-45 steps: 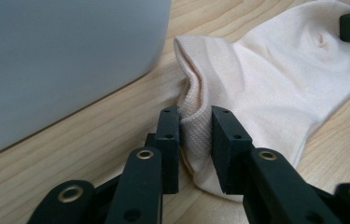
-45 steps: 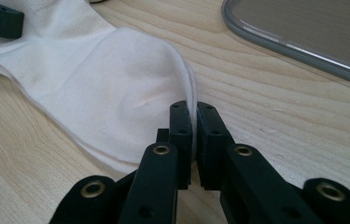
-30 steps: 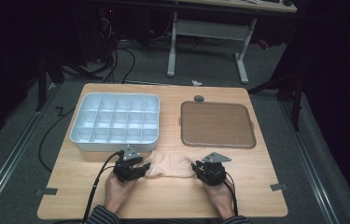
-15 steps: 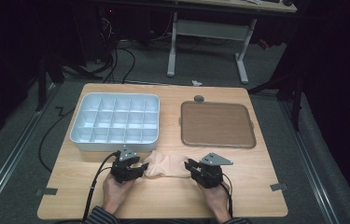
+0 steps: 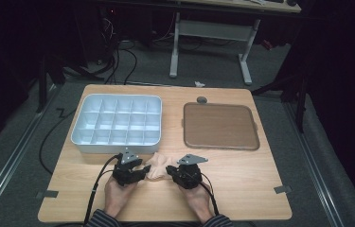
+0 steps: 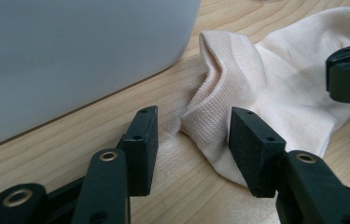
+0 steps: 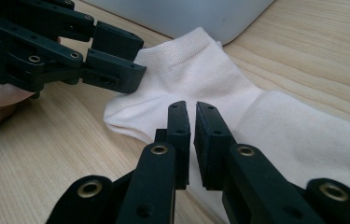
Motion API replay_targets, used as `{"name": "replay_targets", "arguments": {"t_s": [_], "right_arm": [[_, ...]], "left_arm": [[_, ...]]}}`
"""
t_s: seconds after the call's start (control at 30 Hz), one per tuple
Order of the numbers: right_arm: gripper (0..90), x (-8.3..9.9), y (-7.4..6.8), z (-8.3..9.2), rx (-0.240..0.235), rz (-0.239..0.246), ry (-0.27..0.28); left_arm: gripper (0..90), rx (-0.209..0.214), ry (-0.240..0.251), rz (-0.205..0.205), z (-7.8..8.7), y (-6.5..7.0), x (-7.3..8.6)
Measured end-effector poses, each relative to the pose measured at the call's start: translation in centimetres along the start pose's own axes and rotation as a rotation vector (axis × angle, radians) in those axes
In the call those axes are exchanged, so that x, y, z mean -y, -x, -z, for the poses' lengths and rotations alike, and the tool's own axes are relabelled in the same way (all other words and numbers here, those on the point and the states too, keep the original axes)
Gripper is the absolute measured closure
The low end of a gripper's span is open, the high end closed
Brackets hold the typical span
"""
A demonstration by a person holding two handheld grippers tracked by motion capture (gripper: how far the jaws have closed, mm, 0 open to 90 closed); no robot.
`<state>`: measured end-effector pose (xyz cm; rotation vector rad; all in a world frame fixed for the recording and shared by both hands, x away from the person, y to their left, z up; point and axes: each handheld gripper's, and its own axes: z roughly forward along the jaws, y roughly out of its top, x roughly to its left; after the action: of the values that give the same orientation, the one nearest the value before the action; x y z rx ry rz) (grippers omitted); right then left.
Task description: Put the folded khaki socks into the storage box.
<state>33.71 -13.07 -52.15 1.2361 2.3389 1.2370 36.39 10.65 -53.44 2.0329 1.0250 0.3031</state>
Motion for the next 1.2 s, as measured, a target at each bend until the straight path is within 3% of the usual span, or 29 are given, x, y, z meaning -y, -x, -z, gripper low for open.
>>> {"name": "replay_targets", "arguments": {"t_s": [0.3, 0.47, 0.7, 0.97, 1.2], "right_arm": [[87.0, 0.4, -0.4, -1.1, 0.018, 0.041, -0.065], [88.0, 0.6, -0.4, -1.1, 0.013, 0.047, -0.057], [88.0, 0.6, -0.5, -1.1, 0.019, 0.065, -0.056], [87.9, 0.7, -0.5, -1.1, 0.017, 0.076, -0.051], [87.8, 0.7, -0.6, -1.1, 0.024, 0.081, -0.053]], "left_arm": [[53.6, 0.028, -0.005, -0.007, -0.1, 0.3, -0.1], [55.0, 0.036, -0.014, -0.005, -0.3, 0.5, -0.3], [70.3, 0.032, -0.029, -0.038, -0.5, 0.8, -0.5], [79.9, 0.072, -0.045, -0.014, -0.4, 0.6, -0.7], [81.0, 0.126, -0.006, 0.014, 0.6, 0.2, -1.2]]}}
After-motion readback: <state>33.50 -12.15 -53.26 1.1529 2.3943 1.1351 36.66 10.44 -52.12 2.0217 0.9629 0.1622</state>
